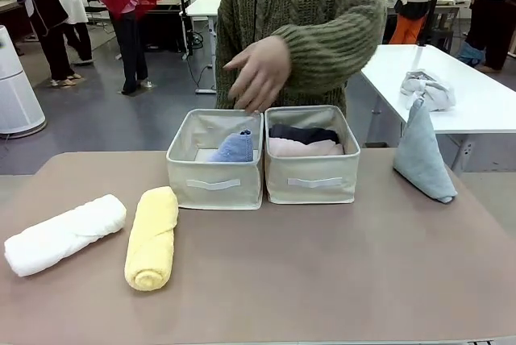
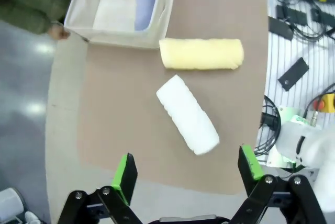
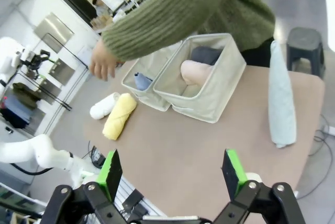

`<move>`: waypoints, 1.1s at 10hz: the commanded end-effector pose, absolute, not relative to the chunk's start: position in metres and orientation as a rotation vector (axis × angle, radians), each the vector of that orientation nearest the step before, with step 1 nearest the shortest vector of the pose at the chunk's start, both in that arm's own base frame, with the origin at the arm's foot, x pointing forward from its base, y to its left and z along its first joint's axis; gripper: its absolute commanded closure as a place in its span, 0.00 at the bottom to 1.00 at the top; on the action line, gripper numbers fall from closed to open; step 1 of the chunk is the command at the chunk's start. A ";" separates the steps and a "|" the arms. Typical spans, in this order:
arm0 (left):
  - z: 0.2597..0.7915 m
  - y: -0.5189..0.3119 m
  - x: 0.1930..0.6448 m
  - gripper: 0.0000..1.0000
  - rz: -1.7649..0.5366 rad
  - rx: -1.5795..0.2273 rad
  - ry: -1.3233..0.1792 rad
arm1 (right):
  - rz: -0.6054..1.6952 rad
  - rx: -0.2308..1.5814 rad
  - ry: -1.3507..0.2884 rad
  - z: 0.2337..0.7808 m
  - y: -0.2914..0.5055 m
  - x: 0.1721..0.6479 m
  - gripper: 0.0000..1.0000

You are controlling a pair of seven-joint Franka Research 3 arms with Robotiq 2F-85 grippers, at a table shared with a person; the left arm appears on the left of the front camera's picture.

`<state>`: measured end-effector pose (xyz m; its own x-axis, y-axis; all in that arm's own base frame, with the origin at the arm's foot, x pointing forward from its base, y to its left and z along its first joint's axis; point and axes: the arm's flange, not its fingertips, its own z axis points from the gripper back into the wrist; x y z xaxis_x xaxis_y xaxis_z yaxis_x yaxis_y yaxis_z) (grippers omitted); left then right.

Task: Sort the towels based on their folding style.
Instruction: Pick up one triangle-folded towel and place it in the left Fabric basket, then pick up another triangle-folded towel from the table and place it in the left Fabric basket.

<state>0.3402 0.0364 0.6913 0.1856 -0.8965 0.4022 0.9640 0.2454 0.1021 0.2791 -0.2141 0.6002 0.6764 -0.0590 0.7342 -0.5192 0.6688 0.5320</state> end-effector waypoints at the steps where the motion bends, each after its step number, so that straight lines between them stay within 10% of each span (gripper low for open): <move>1: 0.666 0.064 0.345 0.00 -1.232 -0.237 -0.516 | 0.300 0.812 -0.809 0.600 -0.213 0.279 0.00; 11: 0.653 0.101 0.344 0.00 -1.167 -0.303 -0.506 | 0.300 0.812 -0.809 0.600 -0.213 0.279 0.00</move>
<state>0.3464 0.0996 0.6552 0.3144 -0.7812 0.5393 0.9218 0.3869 0.0231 0.2790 -0.2141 0.6004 0.6761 -0.0589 0.7344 -0.5193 0.6690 0.5317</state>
